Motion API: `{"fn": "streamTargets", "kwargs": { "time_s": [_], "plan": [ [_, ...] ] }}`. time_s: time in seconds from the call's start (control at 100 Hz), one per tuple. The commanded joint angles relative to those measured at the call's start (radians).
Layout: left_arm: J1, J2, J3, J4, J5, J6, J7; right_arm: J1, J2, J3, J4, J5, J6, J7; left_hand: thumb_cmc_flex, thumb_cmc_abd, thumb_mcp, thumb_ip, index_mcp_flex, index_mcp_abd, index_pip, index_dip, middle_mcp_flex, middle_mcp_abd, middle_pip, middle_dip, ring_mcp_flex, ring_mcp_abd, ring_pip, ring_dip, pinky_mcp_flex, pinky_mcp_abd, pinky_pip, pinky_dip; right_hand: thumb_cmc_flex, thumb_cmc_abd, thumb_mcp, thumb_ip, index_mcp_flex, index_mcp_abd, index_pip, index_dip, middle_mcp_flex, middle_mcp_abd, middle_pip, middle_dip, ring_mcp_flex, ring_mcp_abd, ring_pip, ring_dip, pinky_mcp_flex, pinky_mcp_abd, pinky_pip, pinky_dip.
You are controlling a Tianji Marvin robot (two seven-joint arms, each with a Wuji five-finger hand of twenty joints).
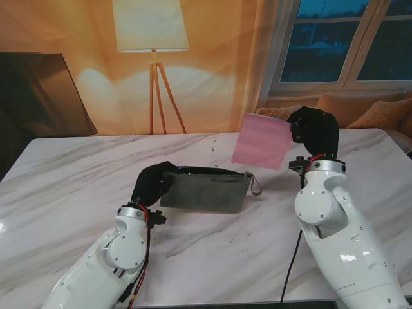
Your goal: Collect documents into a storage pouch
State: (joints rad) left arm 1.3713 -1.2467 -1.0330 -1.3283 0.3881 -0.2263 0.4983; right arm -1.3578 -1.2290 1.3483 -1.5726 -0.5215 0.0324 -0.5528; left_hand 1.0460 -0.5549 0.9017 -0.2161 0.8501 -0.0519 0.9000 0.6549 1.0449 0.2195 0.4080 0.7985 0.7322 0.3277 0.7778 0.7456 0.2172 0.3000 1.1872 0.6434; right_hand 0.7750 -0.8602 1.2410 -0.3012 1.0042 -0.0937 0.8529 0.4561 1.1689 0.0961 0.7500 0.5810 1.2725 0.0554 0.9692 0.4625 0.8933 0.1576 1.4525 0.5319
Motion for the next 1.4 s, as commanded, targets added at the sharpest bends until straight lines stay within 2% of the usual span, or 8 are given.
{"fn": "streamTargets", "kwargs": {
  "time_s": [0.0, 0.28, 0.41, 0.65, 1.05, 1.39],
  "plan": [
    [0.002, -0.007, 0.002, -0.007, -0.012, -0.001, -0.035, 0.001, 0.000, -0.007, -0.023, -0.009, -0.012, 0.021, 0.006, 0.005, 0.011, -0.026, 0.062, -0.019, 0.093, 0.009, 0.047, -0.063, -0.005, -0.024, -0.011, 0.022, -0.008, -0.010, -0.031, -0.100, -0.039, -0.037, 0.045, 0.072, 0.047, 0.031, 0.121, -0.057, 0.157, 0.068, 0.001, -0.016, 0.018, 0.015, 0.021, -0.051, -0.023, 0.012, -0.004, -0.038, -0.008, -0.009],
    [0.036, 0.015, -0.018, -0.040, -0.021, 0.016, -0.115, -0.001, 0.018, -0.035, -0.040, -0.068, -0.055, 0.055, 0.018, 0.009, 0.014, -0.023, 0.061, -0.002, 0.088, 0.001, 0.035, -0.050, -0.009, -0.033, -0.031, 0.032, -0.031, -0.019, -0.055, -0.097, -0.060, -0.054, 0.043, 0.071, 0.047, 0.031, 0.117, -0.062, 0.156, 0.070, 0.003, -0.019, 0.019, 0.015, 0.018, -0.056, -0.020, 0.012, -0.006, -0.047, -0.008, -0.007],
    [0.050, 0.023, -0.030, -0.056, -0.012, 0.025, -0.135, 0.000, 0.026, -0.049, -0.044, -0.102, -0.073, 0.069, 0.002, 0.011, 0.010, -0.028, 0.054, -0.004, 0.085, -0.002, 0.030, -0.044, -0.008, -0.032, -0.041, 0.032, -0.028, -0.023, -0.061, -0.082, -0.056, -0.053, 0.042, 0.069, 0.048, 0.031, 0.117, -0.062, 0.156, 0.071, 0.004, -0.018, 0.018, 0.015, 0.019, -0.055, -0.019, 0.012, -0.004, -0.046, -0.007, -0.006],
    [0.067, 0.032, -0.042, -0.080, -0.010, 0.035, -0.163, 0.005, 0.037, -0.068, -0.039, -0.152, -0.101, 0.080, 0.017, 0.011, 0.013, -0.025, 0.059, 0.000, 0.087, -0.002, 0.022, -0.044, -0.010, -0.032, -0.047, 0.035, -0.032, -0.025, -0.070, -0.082, -0.061, -0.058, 0.041, 0.068, 0.050, 0.030, 0.118, -0.066, 0.157, 0.071, 0.005, -0.021, 0.018, 0.015, 0.020, -0.057, -0.018, 0.010, -0.003, -0.046, -0.008, -0.005],
    [0.081, 0.041, -0.054, -0.095, -0.017, 0.021, -0.198, 0.034, 0.050, -0.091, -0.001, -0.252, -0.141, 0.041, 0.017, 0.010, 0.012, -0.023, 0.063, -0.004, 0.088, 0.005, 0.025, -0.045, -0.010, -0.031, -0.042, 0.034, -0.035, -0.021, -0.070, -0.079, -0.062, -0.060, 0.039, 0.077, 0.044, 0.029, 0.114, -0.070, 0.155, 0.071, -0.003, -0.029, 0.016, 0.014, 0.011, -0.062, -0.023, 0.007, -0.010, -0.056, -0.016, -0.006],
    [0.084, 0.049, -0.057, -0.098, -0.016, 0.013, -0.226, 0.060, 0.039, -0.118, 0.021, -0.232, -0.110, 0.015, 0.022, 0.012, 0.012, -0.023, 0.066, -0.005, 0.093, 0.021, 0.026, -0.044, -0.005, -0.024, -0.046, 0.034, -0.038, -0.016, -0.077, -0.079, -0.069, -0.065, 0.040, 0.080, 0.041, 0.030, 0.113, -0.071, 0.154, 0.072, -0.005, -0.031, 0.019, 0.010, 0.010, -0.064, -0.025, 0.004, -0.010, -0.061, -0.020, -0.008]
  ]
}}
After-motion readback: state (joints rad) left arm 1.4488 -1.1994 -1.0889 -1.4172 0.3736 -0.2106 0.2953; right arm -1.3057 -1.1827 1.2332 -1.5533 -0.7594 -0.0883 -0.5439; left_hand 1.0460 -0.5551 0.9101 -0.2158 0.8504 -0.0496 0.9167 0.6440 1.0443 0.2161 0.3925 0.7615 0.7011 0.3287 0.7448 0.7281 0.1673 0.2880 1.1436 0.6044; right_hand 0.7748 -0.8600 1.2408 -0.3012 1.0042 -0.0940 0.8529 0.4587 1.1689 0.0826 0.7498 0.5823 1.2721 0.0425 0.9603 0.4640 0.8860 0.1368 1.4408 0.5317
